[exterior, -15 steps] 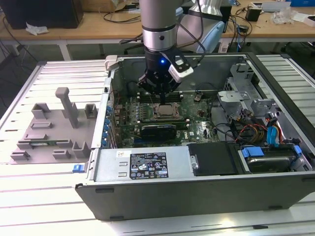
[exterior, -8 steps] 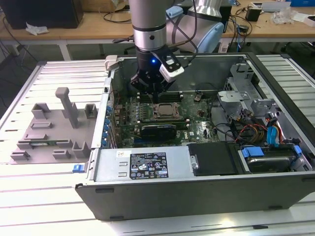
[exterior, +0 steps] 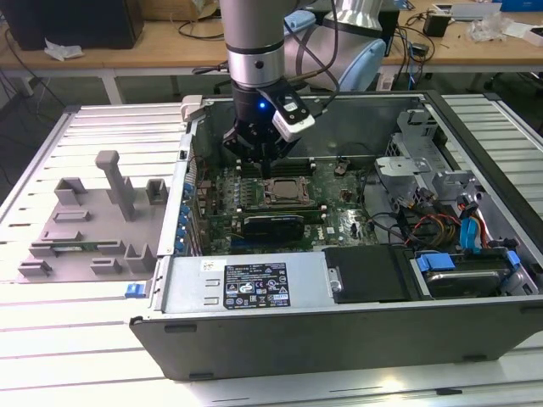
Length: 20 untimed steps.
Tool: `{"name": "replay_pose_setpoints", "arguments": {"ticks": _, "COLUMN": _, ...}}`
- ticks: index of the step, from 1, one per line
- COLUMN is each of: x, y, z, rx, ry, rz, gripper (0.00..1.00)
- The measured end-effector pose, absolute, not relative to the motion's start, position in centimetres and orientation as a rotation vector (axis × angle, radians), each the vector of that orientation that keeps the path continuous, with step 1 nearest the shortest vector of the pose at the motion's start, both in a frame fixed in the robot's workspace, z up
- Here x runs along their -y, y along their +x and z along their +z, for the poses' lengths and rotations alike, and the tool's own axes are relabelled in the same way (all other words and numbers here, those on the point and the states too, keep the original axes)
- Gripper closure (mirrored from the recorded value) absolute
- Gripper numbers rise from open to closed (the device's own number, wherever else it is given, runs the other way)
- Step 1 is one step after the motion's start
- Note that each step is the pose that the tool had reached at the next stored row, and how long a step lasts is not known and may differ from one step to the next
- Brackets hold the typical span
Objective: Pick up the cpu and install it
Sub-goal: 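Install the first cpu locking lever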
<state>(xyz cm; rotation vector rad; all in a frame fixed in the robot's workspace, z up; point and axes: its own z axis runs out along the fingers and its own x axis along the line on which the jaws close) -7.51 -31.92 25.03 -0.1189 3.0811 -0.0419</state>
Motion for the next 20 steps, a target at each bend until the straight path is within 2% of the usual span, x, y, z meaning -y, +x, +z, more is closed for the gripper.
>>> {"name": "replay_pose_setpoints", "arguments": {"ticks": 3, "x": 31.96, "y": -7.50, "z": 25.01, "rx": -3.092, "ry": -0.119, "rz": -0.014, "gripper": 0.89}}
{"name": "replay_pose_setpoints", "arguments": {"ticks": 7, "x": 31.97, "y": -7.51, "z": 25.01, "rx": -3.092, "ry": -0.119, "rz": -0.008, "gripper": 0.89}}
{"name": "replay_pose_setpoints", "arguments": {"ticks": 11, "x": 32.09, "y": -7.61, "z": 24.97, "rx": -3.088, "ry": -0.116, "rz": 0.100, "gripper": 0.89}}
{"name": "replay_pose_setpoints", "arguments": {"ticks": 20, "x": 32.11, "y": -8.46, "z": 24.83, "rx": -3.093, "ry": -0.120, "rz": 0.107, "gripper": 0.89}}
